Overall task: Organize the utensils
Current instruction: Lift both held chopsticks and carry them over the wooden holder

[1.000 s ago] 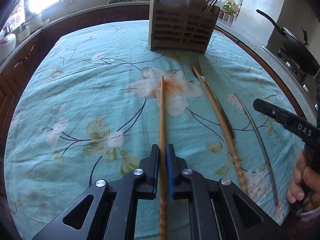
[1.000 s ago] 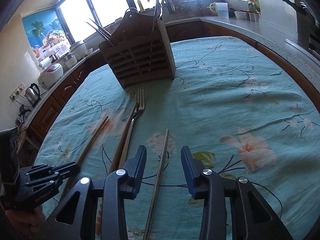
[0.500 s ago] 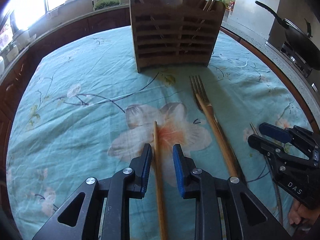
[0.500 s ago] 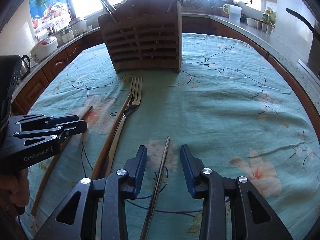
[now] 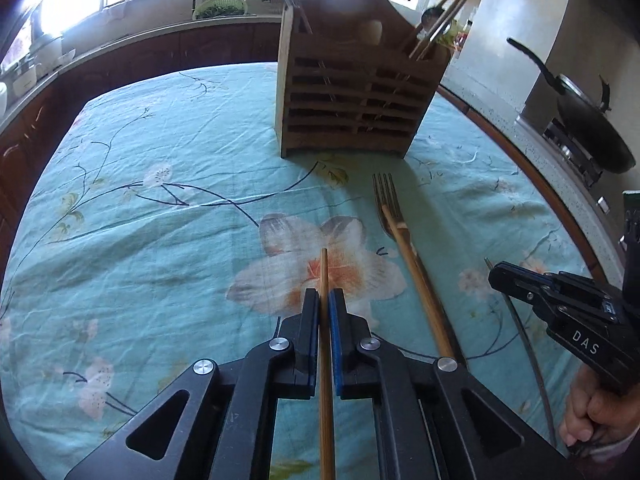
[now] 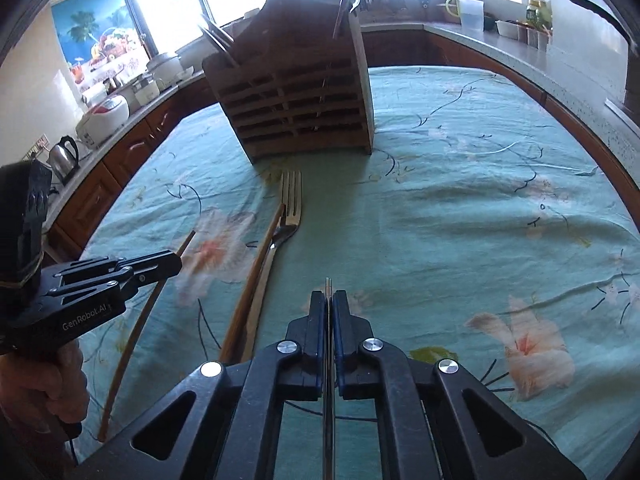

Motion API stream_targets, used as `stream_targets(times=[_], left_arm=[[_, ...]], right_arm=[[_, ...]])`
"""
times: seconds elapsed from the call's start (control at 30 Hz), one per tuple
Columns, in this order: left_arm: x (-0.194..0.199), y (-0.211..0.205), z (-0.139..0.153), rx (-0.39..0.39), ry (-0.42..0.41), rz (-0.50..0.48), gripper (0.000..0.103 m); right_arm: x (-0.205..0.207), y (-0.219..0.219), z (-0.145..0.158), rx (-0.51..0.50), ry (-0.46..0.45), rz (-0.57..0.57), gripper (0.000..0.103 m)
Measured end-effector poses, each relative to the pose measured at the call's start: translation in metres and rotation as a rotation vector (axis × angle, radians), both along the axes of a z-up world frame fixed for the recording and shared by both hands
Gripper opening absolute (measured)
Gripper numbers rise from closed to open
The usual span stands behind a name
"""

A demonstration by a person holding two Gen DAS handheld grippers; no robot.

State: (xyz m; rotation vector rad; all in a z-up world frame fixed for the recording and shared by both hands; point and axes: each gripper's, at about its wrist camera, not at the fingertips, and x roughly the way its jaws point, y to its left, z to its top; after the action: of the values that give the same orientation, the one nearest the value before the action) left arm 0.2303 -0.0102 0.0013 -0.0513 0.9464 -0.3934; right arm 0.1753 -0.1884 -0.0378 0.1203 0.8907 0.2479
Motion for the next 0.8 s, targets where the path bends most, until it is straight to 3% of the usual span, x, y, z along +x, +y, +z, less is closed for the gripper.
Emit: stream_targets(times=[0.17, 0.5, 0.8], left_arm=[[-0.024, 0.026, 0.037, -0.099, -0.057, 0.025, 0.004], [-0.082, 0.063, 0.103, -0.191, -0.23, 0.042, 0.004], [-0.108, 0.085, 0.125, -0.234, -0.297, 0.054, 0.004]], right_arm=[[-0.016, -0.01, 0.042, 0.077, -0.097, -0.012, 0.004], [-0.045, -0.023, 0.121, 0.127, -0.316, -0.038, 0.004], [-0.052, -0.028, 0.156, 0.152, -0.417, -0.045, 0.004]])
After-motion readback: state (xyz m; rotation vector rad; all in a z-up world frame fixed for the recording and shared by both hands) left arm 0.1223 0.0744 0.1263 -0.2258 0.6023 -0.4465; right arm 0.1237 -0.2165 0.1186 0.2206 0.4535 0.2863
